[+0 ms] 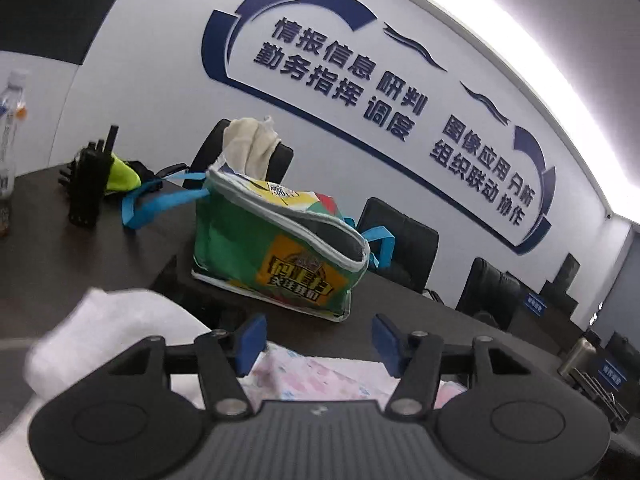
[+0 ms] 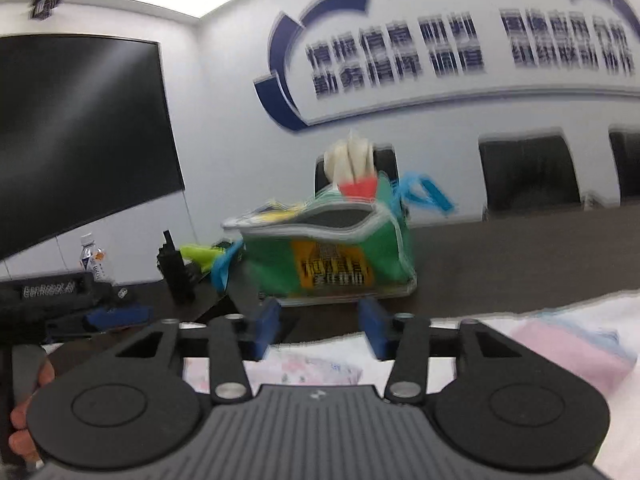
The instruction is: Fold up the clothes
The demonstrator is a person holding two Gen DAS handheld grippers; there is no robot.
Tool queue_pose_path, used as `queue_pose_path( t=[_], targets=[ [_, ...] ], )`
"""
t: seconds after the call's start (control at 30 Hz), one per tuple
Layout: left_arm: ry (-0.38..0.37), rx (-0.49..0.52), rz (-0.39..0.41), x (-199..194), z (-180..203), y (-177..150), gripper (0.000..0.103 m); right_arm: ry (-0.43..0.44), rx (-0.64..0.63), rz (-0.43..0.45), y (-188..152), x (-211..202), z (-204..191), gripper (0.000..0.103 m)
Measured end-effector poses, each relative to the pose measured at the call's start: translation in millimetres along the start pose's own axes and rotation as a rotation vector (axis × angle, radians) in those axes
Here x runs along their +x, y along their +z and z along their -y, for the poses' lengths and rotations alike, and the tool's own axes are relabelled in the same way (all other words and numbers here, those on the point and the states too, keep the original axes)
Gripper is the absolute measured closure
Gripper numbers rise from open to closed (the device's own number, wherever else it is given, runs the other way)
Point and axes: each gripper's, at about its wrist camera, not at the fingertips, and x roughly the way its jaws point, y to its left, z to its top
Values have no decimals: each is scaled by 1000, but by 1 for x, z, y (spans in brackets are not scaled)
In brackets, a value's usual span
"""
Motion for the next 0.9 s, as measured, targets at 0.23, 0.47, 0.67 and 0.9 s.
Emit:
queue_pose_path(
  t=[0.23, 0.47, 0.67, 0.9],
  targets=[
    [174, 182, -143, 36, 6, -31, 74, -34, -124, -76, -33, 39, -32, 86],
    [193, 154, -197, 44, -7, -32, 66, -31, -126, -98, -41, 44, -33, 85],
    [187, 192, -262, 43, -6, -22, 65, 52, -34, -49, -31, 30, -16, 85],
    [175, 139, -162, 18, -8, 0, 59, 51, -228, -47, -43, 29, -48, 84]
  ],
)
